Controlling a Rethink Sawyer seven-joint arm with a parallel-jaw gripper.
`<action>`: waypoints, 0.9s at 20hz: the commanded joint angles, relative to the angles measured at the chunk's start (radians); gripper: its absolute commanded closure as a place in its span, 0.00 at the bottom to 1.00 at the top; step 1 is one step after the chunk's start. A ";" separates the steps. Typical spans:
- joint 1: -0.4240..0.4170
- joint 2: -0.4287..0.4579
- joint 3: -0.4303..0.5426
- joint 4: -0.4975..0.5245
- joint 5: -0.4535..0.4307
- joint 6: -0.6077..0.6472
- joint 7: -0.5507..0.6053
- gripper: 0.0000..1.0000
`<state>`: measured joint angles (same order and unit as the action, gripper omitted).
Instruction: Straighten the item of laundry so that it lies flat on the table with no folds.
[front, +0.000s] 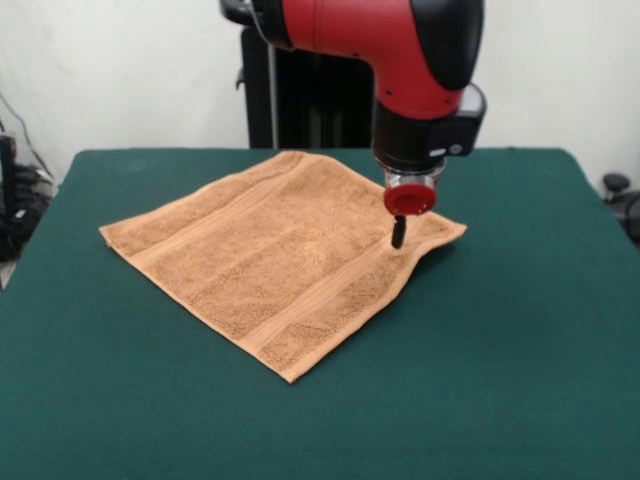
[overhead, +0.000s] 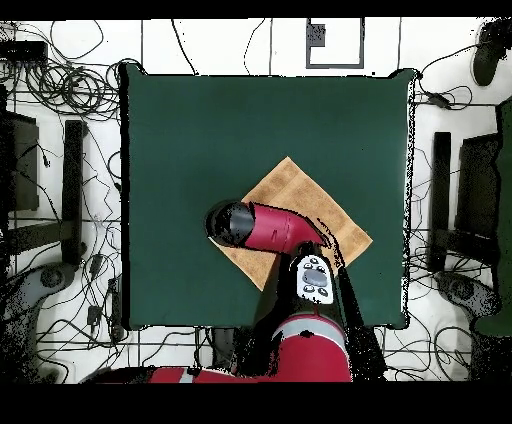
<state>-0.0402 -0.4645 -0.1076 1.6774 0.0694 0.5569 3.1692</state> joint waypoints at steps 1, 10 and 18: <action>0.026 0.055 0.054 -0.050 0.037 0.065 0.046 0.00; 0.023 0.072 0.062 -0.050 0.039 0.044 0.044 0.00; 0.024 0.070 0.060 -0.044 0.038 0.040 0.044 0.00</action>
<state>-0.0402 -0.4184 -0.1078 1.6609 0.0682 0.5567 3.1692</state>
